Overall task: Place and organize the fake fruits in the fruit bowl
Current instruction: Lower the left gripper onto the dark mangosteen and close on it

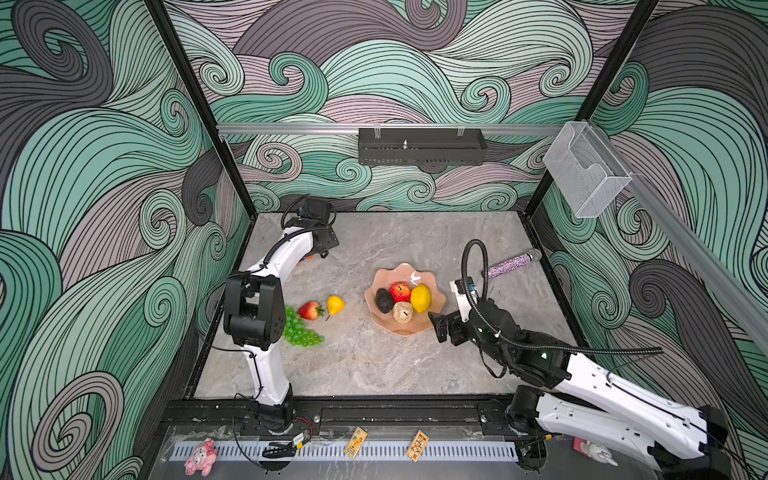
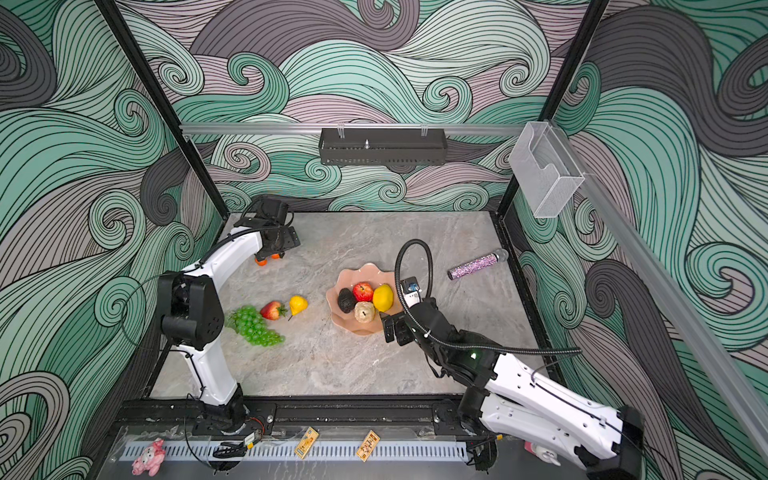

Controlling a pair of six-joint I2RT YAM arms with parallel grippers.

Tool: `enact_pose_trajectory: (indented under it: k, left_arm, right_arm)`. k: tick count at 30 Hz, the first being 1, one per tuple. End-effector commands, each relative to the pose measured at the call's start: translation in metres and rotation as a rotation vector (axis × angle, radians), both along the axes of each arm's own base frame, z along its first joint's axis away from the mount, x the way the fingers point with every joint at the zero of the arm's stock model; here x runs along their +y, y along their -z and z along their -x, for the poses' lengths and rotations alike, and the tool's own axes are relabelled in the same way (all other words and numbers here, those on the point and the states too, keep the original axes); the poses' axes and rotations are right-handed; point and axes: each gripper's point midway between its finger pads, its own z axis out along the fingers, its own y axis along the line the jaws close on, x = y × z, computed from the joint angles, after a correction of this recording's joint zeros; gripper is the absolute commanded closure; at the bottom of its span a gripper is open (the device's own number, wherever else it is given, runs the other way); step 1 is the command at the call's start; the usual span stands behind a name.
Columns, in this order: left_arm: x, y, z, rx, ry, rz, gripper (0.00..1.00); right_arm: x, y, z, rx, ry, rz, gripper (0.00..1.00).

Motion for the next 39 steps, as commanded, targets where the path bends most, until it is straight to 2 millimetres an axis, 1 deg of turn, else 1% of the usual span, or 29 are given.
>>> enact_pose_trajectory:
  k: [1, 6, 7, 8, 10, 13, 16, 18, 20, 23, 26, 28, 32, 39]
  left_arm:
    - [0.026, 0.004, -0.007, 0.087, 0.0, -0.086, 0.06]
    - [0.054, 0.009, -0.041, 0.125, 0.0, -0.127, 0.08]
    - [0.058, 0.012, -0.047, 0.139, 0.014, -0.128, 0.09]
    - [0.063, 0.014, -0.053, 0.151, 0.024, -0.131, 0.13]
    - [0.071, 0.019, -0.059, 0.179, 0.038, -0.133, 0.16]
    - [0.072, 0.029, -0.069, 0.198, 0.09, -0.099, 0.19]
    - [0.064, 0.04, -0.077, 0.21, 0.18, -0.037, 0.2]
    - [0.063, 0.045, -0.078, 0.224, 0.21, -0.027, 0.2]
    - [0.057, 0.051, -0.08, 0.23, 0.261, 0.004, 0.2]
    - [0.055, 0.059, -0.081, 0.242, 0.296, 0.015, 0.19]
    - [0.061, 0.068, -0.081, 0.255, 0.292, 0.013, 0.2]
    - [0.066, 0.07, -0.083, 0.251, 0.281, 0.021, 0.22]
    - [0.068, 0.071, -0.087, 0.234, 0.276, 0.025, 0.27]
    - [0.071, 0.064, -0.094, 0.188, 0.259, 0.046, 0.26]
  right_arm:
    - [-0.006, -0.004, 0.002, 0.001, 0.04, -0.077, 0.01]
    - [-0.017, 0.006, 0.011, 0.029, 0.051, -0.105, 0.01]
    - [-0.019, 0.007, 0.012, 0.031, 0.055, -0.11, 0.01]
    - [-0.021, 0.009, 0.013, 0.032, 0.058, -0.113, 0.01]
    - [-0.024, 0.01, 0.015, 0.031, 0.063, -0.118, 0.01]
    - [-0.028, 0.012, 0.015, 0.03, 0.075, -0.116, 0.01]
    - [-0.029, 0.013, 0.015, 0.031, 0.082, -0.116, 0.01]
    - [-0.029, 0.015, 0.014, 0.038, 0.087, -0.112, 0.01]
    - [-0.028, 0.017, 0.013, 0.046, 0.091, -0.108, 0.01]
    - [-0.025, 0.02, 0.013, 0.062, 0.093, -0.104, 0.01]
    - [-0.023, 0.022, 0.013, 0.074, 0.093, -0.1, 0.01]
    - [-0.022, 0.022, 0.013, 0.081, 0.092, -0.103, 0.01]
    - [-0.021, 0.025, 0.013, 0.091, 0.095, -0.104, 0.01]
    - [-0.019, 0.03, 0.013, 0.109, 0.096, -0.098, 0.01]
